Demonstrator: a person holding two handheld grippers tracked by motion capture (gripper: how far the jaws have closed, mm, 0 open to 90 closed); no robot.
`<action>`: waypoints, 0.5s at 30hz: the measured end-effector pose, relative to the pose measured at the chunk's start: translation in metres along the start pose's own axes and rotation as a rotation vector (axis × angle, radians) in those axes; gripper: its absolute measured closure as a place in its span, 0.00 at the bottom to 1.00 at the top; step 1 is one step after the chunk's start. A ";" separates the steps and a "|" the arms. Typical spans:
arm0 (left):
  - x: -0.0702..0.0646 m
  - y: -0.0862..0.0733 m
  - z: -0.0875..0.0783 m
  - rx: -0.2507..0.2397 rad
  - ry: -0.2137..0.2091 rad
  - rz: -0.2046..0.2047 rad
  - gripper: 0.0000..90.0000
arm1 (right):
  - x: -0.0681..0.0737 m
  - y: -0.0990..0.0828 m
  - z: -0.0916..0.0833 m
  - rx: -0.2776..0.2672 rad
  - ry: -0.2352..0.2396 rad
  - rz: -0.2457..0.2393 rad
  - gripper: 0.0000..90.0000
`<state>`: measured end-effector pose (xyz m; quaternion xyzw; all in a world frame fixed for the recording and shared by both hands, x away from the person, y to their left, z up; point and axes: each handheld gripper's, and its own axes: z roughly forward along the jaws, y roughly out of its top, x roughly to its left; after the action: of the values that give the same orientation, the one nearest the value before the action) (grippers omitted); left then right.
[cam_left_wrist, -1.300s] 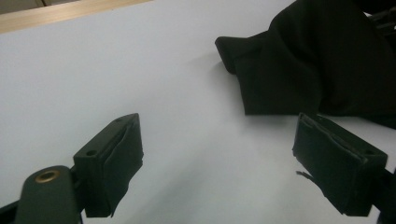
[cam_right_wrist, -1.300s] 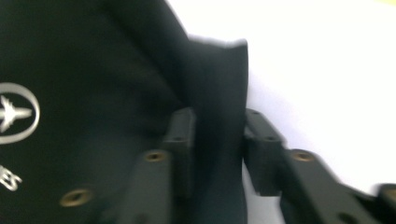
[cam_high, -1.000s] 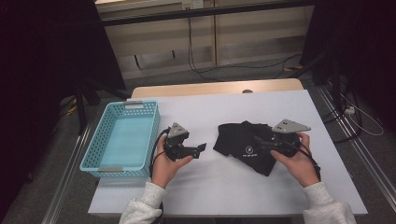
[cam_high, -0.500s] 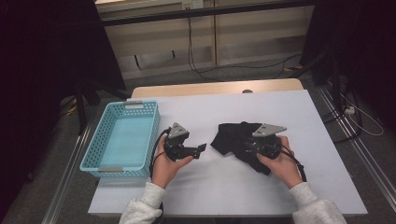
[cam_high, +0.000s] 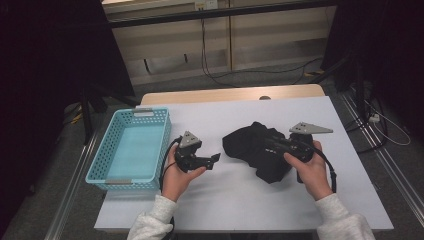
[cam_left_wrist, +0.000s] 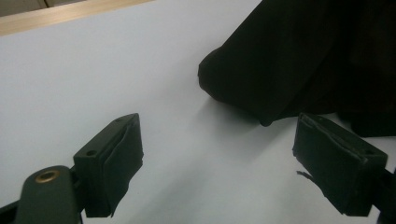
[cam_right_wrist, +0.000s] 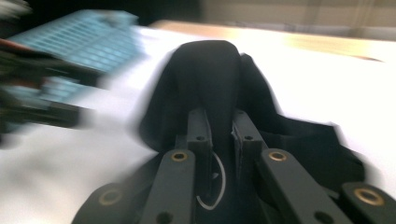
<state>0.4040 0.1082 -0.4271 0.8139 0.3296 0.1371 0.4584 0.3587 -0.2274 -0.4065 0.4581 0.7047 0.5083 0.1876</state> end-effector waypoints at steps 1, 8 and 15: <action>-0.001 0.000 0.001 -0.002 -0.002 -0.003 0.17 | -0.006 -0.005 0.001 0.017 -0.043 0.005 0.90; -0.003 0.000 0.003 0.004 -0.012 0.011 0.17 | -0.040 -0.031 0.004 0.168 -0.222 -0.024 0.91; -0.003 0.001 0.003 0.003 -0.013 0.014 0.17 | -0.040 -0.041 0.007 0.239 -0.213 -0.073 0.91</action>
<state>0.4036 0.1034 -0.4276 0.8178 0.3210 0.1347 0.4582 0.3652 -0.2599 -0.4540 0.5026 0.7525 0.3621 0.2237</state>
